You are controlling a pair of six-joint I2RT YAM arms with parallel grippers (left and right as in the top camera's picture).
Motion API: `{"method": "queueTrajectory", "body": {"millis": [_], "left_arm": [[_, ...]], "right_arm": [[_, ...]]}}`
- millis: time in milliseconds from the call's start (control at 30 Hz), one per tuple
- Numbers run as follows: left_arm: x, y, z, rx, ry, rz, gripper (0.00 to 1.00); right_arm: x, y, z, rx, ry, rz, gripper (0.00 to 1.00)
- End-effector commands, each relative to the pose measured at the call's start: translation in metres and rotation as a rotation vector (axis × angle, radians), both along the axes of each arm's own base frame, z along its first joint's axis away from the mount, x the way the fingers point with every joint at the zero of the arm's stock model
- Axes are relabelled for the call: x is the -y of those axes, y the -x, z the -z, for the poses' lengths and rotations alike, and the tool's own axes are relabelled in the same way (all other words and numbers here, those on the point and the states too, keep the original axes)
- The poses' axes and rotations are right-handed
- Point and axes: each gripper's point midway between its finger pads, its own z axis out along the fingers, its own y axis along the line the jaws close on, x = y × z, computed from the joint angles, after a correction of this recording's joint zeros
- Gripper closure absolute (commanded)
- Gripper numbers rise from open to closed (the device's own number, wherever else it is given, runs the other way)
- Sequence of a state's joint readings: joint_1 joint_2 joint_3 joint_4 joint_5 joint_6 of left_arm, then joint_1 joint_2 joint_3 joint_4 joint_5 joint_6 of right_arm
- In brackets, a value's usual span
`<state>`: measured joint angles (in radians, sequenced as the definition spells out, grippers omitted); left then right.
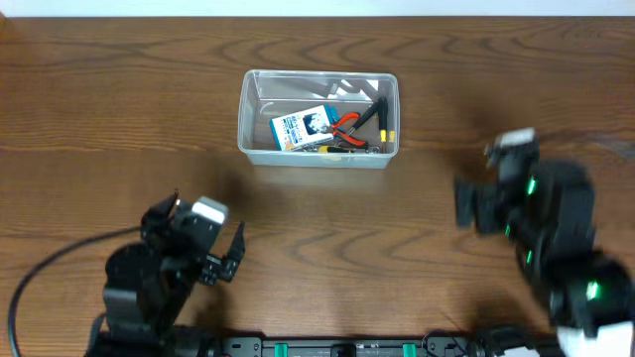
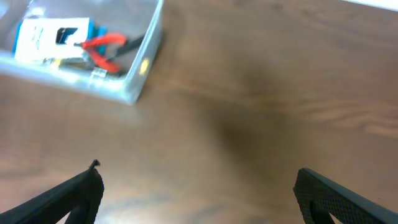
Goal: Pack container
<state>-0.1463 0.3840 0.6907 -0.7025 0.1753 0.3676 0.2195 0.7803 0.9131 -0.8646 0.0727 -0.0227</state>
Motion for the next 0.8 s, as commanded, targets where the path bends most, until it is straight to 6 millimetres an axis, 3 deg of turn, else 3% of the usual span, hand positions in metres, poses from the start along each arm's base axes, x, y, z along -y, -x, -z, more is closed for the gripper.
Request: {"method": "queueTrajectory", "body": {"millis": [0,100,767], "left_arm": [[-0.008,0.006,-0.002,0.034,0.054,-0.071,0.02],[-0.025,0.008,-0.004,0.057,0.058,-0.177,0.02],[-0.026,0.009,-0.007,0.068,0.084,-0.192,0.02]], "right_arm": [[0.002,0.019,0.018,0.022,-0.02,0.038,0.01],[0.003,0.03,0.025,0.031,-0.027,0.035,0.01],[0.001,0.035,0.031,0.017,-0.036,0.02,0.01]]}}
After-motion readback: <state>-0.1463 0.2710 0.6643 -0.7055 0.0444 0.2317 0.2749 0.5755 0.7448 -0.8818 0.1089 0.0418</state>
